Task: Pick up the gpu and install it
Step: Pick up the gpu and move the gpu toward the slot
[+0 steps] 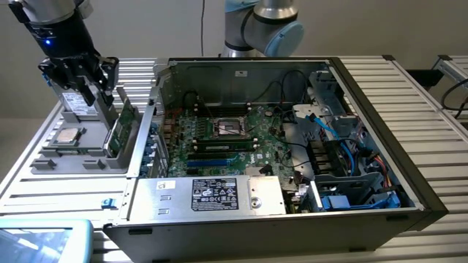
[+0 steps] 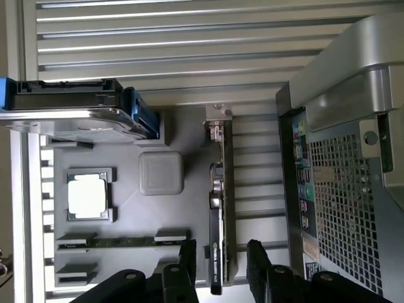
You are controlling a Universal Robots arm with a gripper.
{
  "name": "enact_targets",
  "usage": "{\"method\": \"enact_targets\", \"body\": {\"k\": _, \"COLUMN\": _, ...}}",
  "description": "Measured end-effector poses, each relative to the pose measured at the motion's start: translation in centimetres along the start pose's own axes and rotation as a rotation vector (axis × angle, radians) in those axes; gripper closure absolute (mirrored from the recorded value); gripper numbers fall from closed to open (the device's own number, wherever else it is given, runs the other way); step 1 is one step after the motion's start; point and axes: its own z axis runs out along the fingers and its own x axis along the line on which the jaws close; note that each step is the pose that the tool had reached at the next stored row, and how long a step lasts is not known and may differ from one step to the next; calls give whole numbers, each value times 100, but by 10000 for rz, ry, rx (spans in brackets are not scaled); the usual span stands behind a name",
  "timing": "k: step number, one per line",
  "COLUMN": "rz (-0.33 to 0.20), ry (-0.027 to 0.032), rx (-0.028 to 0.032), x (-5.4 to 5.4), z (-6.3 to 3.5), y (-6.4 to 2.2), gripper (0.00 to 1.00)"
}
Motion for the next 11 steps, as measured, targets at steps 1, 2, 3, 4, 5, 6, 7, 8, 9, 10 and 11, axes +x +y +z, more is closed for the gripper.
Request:
{"method": "enact_targets", "body": {"k": 1, "rz": -1, "ry": -2, "rx": -1, "x": 9, "z": 19, "y": -1, "gripper": 54}}
{"method": "enact_targets", "body": {"k": 2, "rz": -3, "ry": 0, "rx": 1, "x": 14, "z": 36, "y": -2, "gripper": 54}}
{"method": "enact_targets", "body": {"k": 3, "rz": -4, "ry": 1, "rx": 1, "x": 23, "z": 54, "y": -4, "gripper": 54}}
{"method": "enact_targets", "body": {"k": 4, "rz": -7, "ry": 0, "rx": -2, "x": 31, "z": 72, "y": -5, "gripper": 54}}
{"method": "enact_targets", "body": {"k": 5, "rz": -8, "ry": 2, "rx": -20, "x": 40, "z": 90, "y": -7, "gripper": 54}}
{"method": "enact_targets", "body": {"k": 6, "rz": -9, "ry": 7, "rx": -59, "x": 45, "z": 104, "y": -10, "gripper": 54}}
{"method": "enact_targets", "body": {"k": 7, "rz": -8, "ry": 9, "rx": -97, "x": 49, "z": 119, "y": -13, "gripper": 54}}
{"method": "enact_targets", "body": {"k": 8, "rz": -5, "ry": 12, "rx": -135, "x": 51, "z": 135, "y": -16, "gripper": 54}}
{"method": "enact_targets", "body": {"k": 9, "rz": -4, "ry": 14, "rx": -167, "x": 53, "z": 150, "y": -19, "gripper": 54}}
{"method": "enact_targets", "body": {"k": 10, "rz": -3, "ry": 16, "rx": -195, "x": 54, "z": 165, "y": -23, "gripper": 54}}
{"method": "enact_targets", "body": {"k": 11, "rz": -2, "ry": 16, "rx": -220, "x": 55, "z": 182, "y": -28, "gripper": 54}}
